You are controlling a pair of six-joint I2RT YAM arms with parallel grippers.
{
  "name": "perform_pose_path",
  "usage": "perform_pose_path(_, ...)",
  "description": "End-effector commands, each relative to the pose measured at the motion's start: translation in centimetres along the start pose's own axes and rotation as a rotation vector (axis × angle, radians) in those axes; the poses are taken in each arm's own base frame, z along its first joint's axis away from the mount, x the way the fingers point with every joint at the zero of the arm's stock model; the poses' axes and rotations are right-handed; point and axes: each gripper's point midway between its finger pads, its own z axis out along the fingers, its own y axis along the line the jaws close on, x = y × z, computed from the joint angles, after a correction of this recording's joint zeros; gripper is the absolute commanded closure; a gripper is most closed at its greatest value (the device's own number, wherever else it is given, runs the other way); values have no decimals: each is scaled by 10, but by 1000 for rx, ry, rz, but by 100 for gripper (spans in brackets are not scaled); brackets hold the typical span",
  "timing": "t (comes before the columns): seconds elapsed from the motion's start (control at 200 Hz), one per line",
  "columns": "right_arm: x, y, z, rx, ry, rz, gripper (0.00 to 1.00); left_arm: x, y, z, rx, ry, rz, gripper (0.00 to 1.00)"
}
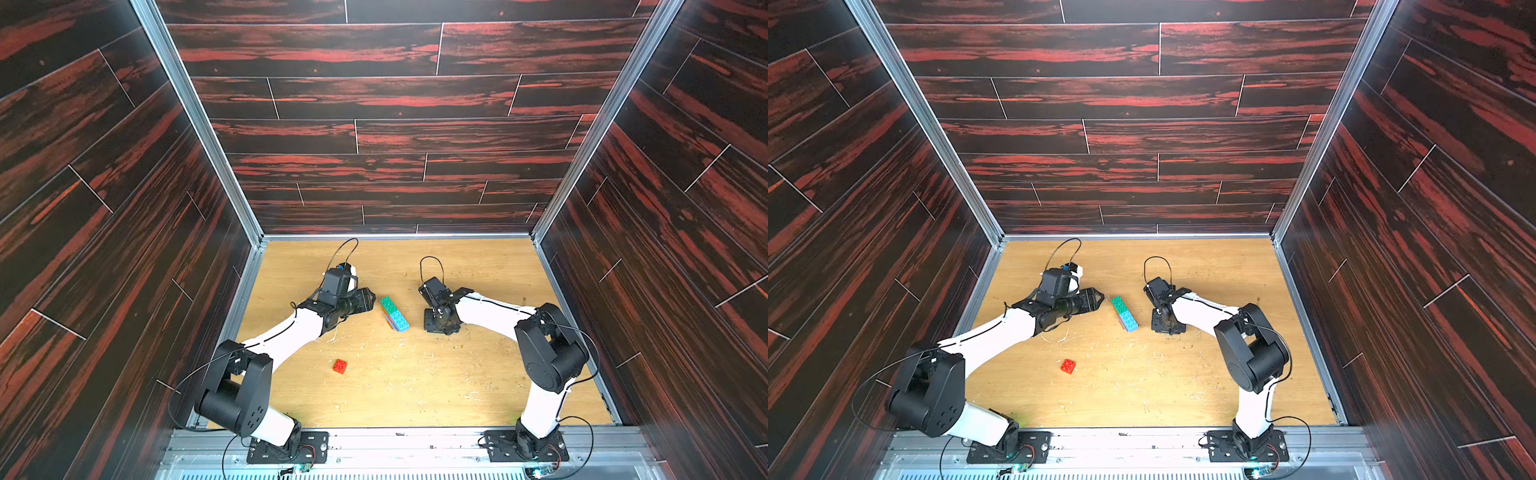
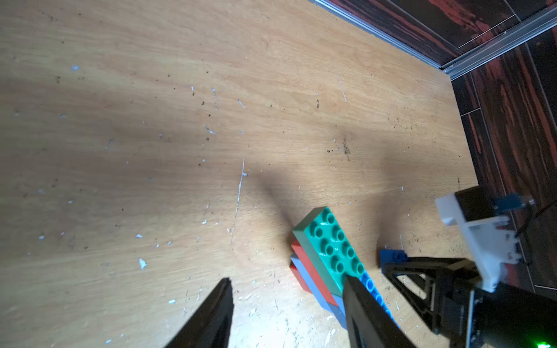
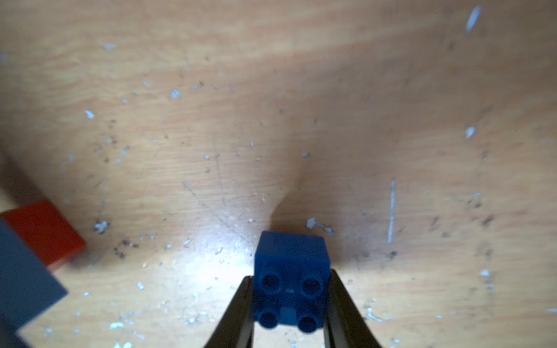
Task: Assemble a heart with lego
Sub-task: Pick up the lego brick from the center of the board, then assemble the lego brick with the lego brick.
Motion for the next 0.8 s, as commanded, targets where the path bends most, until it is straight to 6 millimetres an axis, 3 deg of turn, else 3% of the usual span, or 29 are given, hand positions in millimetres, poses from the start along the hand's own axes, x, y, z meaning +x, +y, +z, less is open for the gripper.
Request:
perform_pose_path(0.0, -20, 6, -28, -3, -57, -116, 83, -6, -3, -12, 18, -27, -4, 37)
perform_pose_path(0.13, -37, 31, -64, -111, -104, -291, 84, -7, -1, -9, 19, -26, -9, 35)
perform_pose_path(0.316, -26, 73, -94, -225, -70, -512, 84, -12, -8, 7, 61, -12, -17, 35)
perform_pose_path(0.511, -13, 99, -90, -262, 0, -616, 84, -19, -15, 26, 100, 0, -21, 35)
perform_pose_path(0.797, -10, 106, -73, -219, 72, -657, 85, -23, -17, 43, 130, -7, -31, 36)
